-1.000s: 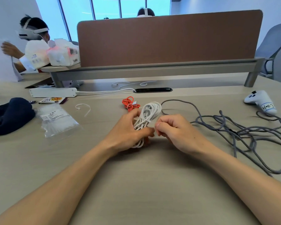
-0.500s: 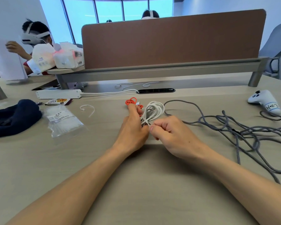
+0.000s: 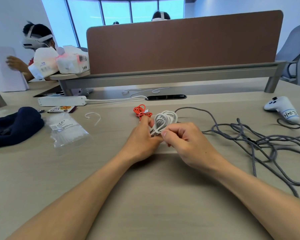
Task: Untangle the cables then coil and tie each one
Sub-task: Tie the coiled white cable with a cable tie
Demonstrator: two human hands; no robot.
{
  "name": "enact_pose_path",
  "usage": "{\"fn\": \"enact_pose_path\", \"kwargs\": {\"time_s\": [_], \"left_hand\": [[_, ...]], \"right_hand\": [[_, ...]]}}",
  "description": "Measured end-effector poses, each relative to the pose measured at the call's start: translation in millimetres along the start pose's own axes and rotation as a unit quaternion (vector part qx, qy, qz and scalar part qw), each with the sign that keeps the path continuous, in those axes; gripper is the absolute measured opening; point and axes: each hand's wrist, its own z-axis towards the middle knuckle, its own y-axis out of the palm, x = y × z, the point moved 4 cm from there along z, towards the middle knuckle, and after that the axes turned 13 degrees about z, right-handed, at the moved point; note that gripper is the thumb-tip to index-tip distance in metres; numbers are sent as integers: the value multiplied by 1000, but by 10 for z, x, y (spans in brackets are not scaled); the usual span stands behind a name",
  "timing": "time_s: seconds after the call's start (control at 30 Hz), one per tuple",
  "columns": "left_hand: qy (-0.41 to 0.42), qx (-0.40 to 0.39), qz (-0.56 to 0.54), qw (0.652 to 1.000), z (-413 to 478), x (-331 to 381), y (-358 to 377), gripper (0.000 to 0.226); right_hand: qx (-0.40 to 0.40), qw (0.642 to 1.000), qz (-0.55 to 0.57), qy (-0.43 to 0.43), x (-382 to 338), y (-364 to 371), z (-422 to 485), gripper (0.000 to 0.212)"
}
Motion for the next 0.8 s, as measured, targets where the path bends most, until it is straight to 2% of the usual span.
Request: {"fn": "enact_pose_path", "kwargs": {"time_s": [0.1,0.23,0.33,0.43,0.5,0.57,0.67,0.8], "left_hand": [[-44,-42,-50,997,5,-95,4,51],[-43,-113,-176,977,-24,-126,42,46],[-31,-107,-170,979,6,-200,74,35],[-43,-12,-138,989,68,-280,-14,14],[-51,91,-67,992,124,-393,-150,16],[-83,173,-20,981,160,-509,-275,10],[-141,224,-26,964,218,-656,-325,10],[-230,250,-47,940,391,-861,-319,30]], "right_hand": [[31,999,-18,32,154,-68,29,36],[68,994,-55,70,301,-174,67,35],[67,991,-43,107,398,-207,73,32],[73,986,-27,146,468,-233,82,31],[85,981,-18,175,511,-269,81,34],[87,977,-23,193,543,-304,70,30],[80,976,-35,199,565,-309,59,22],[73,977,-45,197,588,-306,68,18]]}}
